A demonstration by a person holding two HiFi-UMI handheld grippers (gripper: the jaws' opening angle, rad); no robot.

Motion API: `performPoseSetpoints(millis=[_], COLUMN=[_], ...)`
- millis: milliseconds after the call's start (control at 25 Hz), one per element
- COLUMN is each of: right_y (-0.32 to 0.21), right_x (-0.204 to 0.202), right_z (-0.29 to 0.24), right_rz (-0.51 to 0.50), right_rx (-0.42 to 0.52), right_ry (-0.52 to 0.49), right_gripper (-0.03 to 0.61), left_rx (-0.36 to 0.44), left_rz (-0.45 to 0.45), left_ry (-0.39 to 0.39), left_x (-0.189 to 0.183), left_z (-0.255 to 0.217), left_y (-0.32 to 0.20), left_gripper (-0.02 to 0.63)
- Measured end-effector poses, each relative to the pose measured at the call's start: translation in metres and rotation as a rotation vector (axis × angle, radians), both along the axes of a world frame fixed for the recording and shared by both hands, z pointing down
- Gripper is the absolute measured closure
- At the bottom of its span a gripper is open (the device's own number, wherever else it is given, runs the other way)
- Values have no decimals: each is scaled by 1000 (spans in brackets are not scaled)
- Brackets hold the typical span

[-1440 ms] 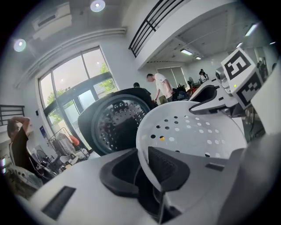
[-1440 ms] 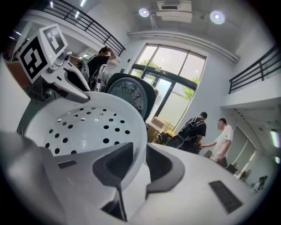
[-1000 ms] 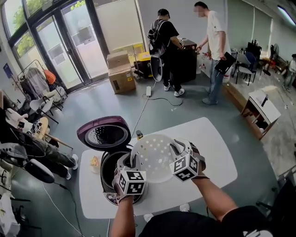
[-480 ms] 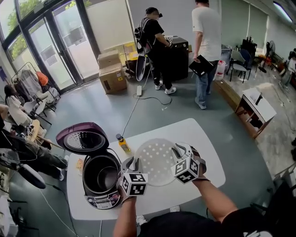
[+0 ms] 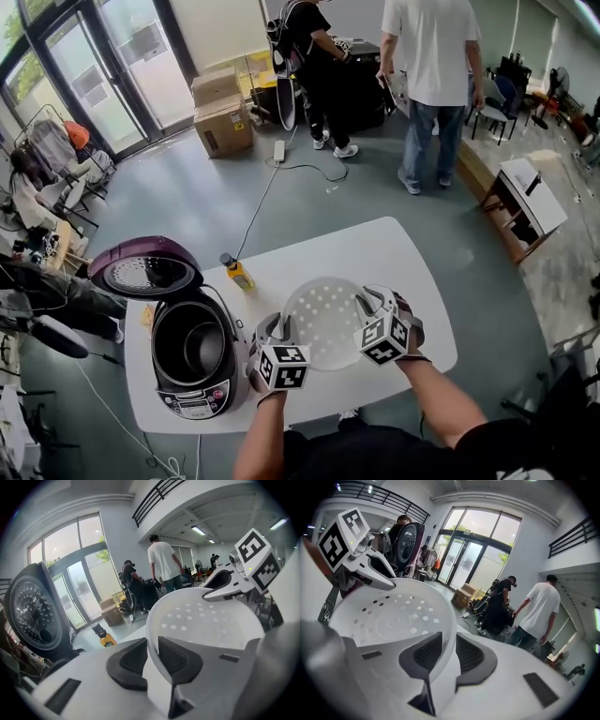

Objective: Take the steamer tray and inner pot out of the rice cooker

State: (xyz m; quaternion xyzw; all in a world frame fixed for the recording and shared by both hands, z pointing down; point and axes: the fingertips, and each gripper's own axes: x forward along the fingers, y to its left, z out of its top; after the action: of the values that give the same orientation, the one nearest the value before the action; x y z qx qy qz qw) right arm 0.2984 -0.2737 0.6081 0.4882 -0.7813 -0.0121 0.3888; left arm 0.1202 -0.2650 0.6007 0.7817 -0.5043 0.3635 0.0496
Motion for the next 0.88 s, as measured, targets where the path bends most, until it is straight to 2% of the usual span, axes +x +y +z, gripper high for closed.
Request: performPoseSetpoints(millis=[360,880], right_y=[-17,-89], right_x=[8,-2], right_z=[77,153], right_rz=[-20,-19], right_rx=[-98,-122], right_ry=[5,20], right_gripper=[485,485], left_rx=[-75,-77], left_rz=[-30,-60], left_ry=[0,-25], left_x=[7,-4], left_z=[73,147], left_y=[-17,-90], left_gripper=[540,543])
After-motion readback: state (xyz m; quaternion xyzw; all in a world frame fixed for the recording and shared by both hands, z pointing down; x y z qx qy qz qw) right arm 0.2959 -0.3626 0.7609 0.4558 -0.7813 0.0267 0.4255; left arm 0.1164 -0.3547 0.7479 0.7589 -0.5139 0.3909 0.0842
